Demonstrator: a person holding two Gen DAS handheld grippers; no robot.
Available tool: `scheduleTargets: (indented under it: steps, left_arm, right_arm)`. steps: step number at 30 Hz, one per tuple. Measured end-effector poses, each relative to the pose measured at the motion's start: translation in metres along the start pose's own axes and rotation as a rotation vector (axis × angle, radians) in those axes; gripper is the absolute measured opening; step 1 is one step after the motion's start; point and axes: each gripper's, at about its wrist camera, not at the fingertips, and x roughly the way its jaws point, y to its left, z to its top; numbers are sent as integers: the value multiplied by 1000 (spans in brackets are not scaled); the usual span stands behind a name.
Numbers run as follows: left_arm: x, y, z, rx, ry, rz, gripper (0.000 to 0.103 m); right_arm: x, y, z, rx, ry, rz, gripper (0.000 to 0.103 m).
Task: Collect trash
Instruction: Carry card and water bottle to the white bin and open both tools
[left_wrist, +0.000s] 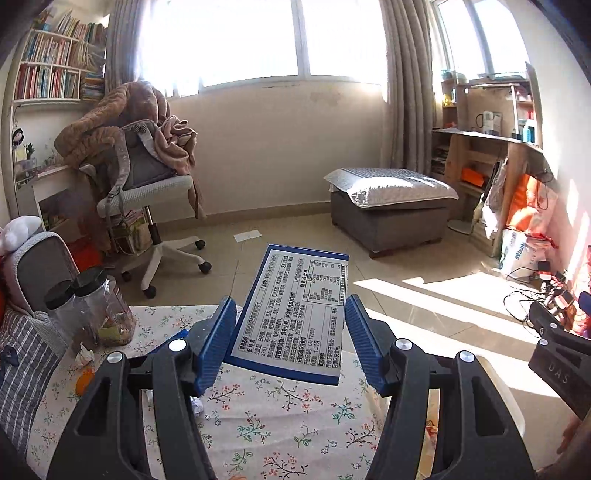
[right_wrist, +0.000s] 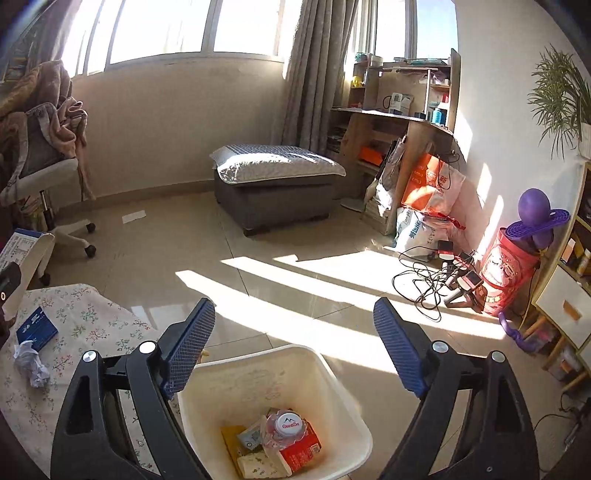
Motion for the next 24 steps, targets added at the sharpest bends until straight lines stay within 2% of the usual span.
scheduleTargets:
  steps: [4, 11, 18, 20, 24]
  left_arm:
    - [12, -34, -6, 29, 58, -84, 61]
    - [26, -92, -20, 116, 136, -241, 61]
    - [46, -129, -47, 122, 319, -449, 63]
    - [48, -131, -50, 122, 335, -461, 74]
    - [47, -127, -49, 129, 331, -432, 78]
  right_arm:
    - [4, -30, 0, 77, -9, -44, 91]
    - [12, -71, -4, 177, 8, -125, 92]
    - [16, -91, -5, 235, 4, -147, 94]
    - [17, -90, -5, 231, 5, -151, 94]
    - [15, -88, -5, 230, -1, -147, 96]
